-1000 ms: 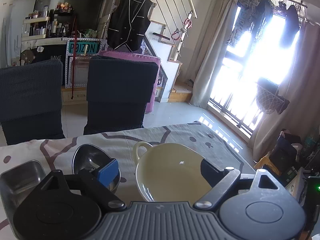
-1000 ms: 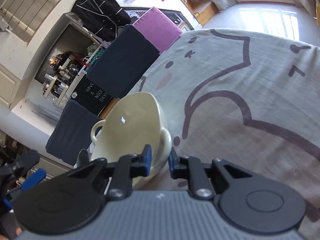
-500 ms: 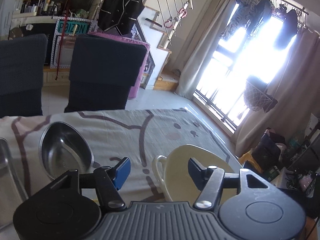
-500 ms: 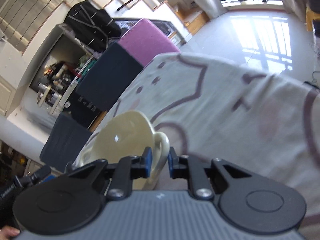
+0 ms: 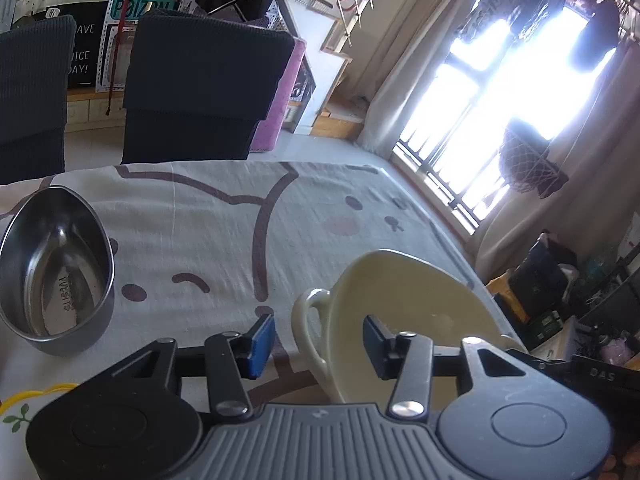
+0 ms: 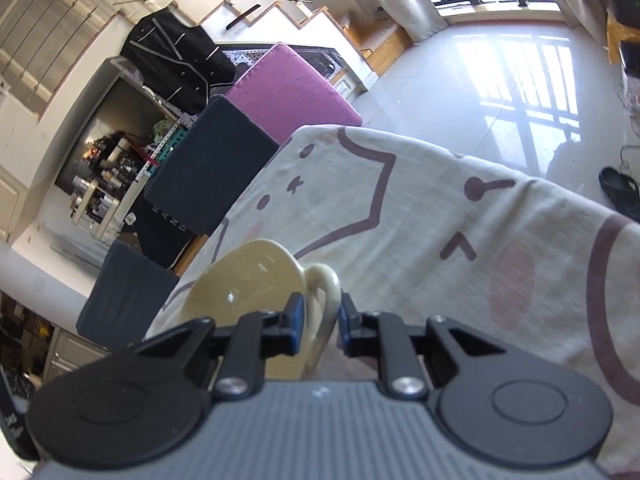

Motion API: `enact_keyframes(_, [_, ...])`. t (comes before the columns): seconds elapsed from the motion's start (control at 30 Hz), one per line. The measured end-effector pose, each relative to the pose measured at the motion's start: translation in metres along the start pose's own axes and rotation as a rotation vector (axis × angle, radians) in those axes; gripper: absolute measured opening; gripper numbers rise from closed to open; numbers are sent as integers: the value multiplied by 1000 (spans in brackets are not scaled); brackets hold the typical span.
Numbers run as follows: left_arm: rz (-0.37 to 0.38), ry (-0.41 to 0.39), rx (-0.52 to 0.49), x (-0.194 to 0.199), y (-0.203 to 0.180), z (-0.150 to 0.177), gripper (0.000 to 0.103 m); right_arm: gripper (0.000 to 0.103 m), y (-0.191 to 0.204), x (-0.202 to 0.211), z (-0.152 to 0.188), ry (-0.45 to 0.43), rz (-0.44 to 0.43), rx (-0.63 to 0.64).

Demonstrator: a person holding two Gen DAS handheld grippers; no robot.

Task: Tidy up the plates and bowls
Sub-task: 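Lift the cream bowl with both tools and carry it across the table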

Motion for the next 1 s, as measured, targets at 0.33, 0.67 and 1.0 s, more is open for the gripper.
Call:
enact_keyframes(0.33, [-15, -12, -6, -5, -3, -1, 23, 32, 12, -8, -3, 36, 66, 127])
enact_keyframes(0.67, [18, 39, 16, 11, 9, 21, 20, 21, 16, -12, 2, 111, 95, 169])
enact_keyframes(1.0, [-76, 120, -82, -7, -12, 28, 25, 25, 24, -17, 1, 183, 120, 258])
Point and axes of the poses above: each gripper's, at about its wrist camera, not at the fingertips, and x roughly against the way its jaws point, y to its left, z to its underside, the point moved 5 cm from there along -x, roughly the way its jaws point, and after that the axes turned 14 degrees about -z, right-handed, at the moved point
